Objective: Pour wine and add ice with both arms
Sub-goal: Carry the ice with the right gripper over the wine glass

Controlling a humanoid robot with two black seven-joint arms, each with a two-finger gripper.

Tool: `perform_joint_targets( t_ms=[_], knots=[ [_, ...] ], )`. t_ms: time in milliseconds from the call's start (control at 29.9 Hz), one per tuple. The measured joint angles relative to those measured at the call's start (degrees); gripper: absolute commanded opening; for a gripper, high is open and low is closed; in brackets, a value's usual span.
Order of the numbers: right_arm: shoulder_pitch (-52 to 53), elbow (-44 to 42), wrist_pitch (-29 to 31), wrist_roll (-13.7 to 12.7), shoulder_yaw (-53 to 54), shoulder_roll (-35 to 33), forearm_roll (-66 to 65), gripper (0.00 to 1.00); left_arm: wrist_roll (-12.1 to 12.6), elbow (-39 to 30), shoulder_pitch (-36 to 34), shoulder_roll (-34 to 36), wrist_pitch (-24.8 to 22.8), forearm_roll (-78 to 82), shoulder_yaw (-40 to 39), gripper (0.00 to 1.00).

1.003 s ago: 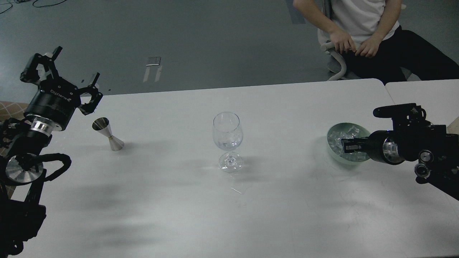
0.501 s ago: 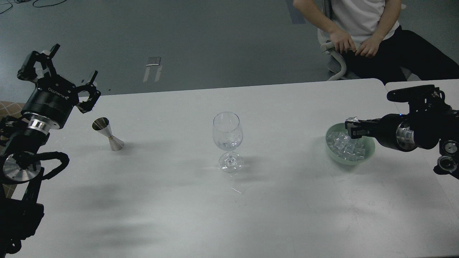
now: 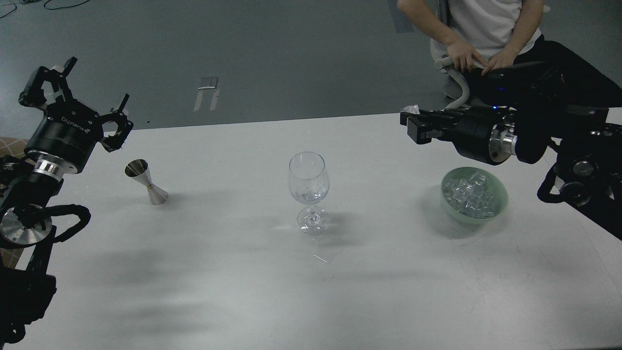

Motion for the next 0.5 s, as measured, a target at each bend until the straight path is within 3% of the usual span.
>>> perform_joint_targets(
  t_ms=[234, 501],
  knots=[
    [4.2, -2.2, 1.0, -1.2, -2.2, 12.3, -0.1, 0.16, 0.0, 0.0, -0.1, 0.2, 0.1, 0.0, 0.0, 0.97],
    [6.6, -4.0, 1.1, -1.3, -6.3, 17.0, -0.3, 0.16, -0.1, 0.1, -0.1, 0.4, 0.2, 0.0, -0.7, 0.97]
  ],
)
